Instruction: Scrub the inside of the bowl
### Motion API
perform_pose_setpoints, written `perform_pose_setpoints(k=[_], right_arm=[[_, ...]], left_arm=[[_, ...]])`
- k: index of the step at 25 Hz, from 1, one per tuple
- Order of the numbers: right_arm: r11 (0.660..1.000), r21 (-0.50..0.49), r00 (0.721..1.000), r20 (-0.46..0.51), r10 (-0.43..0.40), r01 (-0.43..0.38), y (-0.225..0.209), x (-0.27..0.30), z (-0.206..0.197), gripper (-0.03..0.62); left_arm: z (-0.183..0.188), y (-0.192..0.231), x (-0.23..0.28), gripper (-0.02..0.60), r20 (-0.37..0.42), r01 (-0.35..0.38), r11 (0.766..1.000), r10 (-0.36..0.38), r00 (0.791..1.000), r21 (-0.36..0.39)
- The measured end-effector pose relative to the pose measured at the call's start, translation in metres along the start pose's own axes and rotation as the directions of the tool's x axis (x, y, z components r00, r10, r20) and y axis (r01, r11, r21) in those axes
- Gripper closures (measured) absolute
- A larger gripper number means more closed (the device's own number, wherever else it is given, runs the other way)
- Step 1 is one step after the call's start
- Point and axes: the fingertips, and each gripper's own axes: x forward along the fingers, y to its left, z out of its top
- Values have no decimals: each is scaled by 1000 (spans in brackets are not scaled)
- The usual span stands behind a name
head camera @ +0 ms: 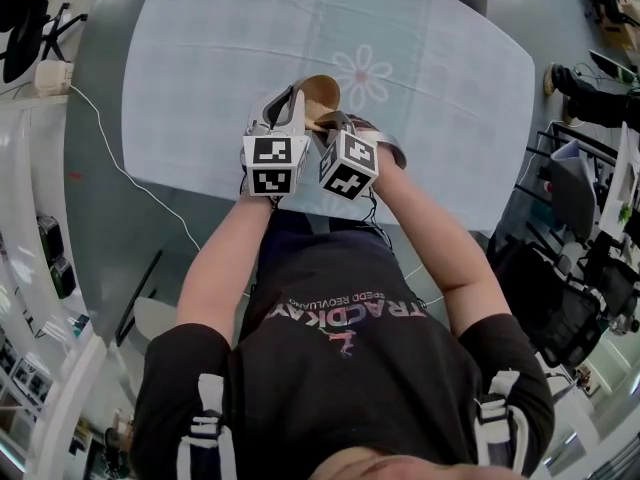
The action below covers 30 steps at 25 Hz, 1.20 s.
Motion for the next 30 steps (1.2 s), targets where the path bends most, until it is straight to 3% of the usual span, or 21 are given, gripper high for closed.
perform_pose_setpoints(k=[6,14,19,23,30], right_arm=[[995,84,996,84,37,-44,4,-9,15,562],[999,44,1000,-17,21,-20,-4,0,-10,562],[998,-23,992,-111,-57,55,-23,3,-30,562],[984,-101,978,-130,-162,149,-43,-1,-30,562],[915,-304,948,-91,-304,265,-57,-14,-13,562]], left_arm=[[3,3,-3,537,31,-18,999,19,999,-37],[-5,1,-4,538,8,-5,999,5,1000,-37],[-10,-5,-3,538,-26,28,1000,-28,999,-7],[-15,-10,-2,538,-51,52,998,-50,997,30],[-15,-17,-2,543,-69,80,995,-76,995,65]])
